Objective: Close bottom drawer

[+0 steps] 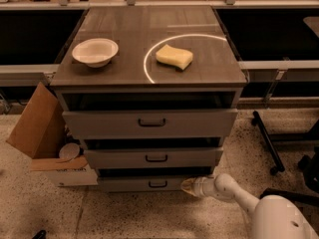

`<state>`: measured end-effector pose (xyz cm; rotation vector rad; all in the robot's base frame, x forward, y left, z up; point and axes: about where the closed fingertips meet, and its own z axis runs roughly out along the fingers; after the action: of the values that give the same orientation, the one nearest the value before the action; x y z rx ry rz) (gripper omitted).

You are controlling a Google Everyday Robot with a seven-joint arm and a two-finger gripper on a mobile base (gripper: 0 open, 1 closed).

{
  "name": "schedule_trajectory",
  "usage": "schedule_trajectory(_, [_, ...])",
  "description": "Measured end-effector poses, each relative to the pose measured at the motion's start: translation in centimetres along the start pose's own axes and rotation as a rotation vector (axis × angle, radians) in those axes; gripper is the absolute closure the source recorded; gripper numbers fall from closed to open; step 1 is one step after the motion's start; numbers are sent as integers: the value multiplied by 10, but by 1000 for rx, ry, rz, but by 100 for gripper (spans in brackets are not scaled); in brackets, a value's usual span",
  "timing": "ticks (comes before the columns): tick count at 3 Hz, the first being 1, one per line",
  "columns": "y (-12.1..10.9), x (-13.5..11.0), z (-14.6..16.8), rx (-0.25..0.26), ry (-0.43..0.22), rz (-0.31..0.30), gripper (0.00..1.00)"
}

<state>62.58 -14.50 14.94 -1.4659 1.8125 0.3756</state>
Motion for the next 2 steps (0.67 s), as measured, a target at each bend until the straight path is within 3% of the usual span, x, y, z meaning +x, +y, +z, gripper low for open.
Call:
schedule_trajectory(1, [-13, -11, -5, 0, -44, -26, 100])
schedule_trajectory(2, [-3, -19, -18, -7, -72, -65, 100])
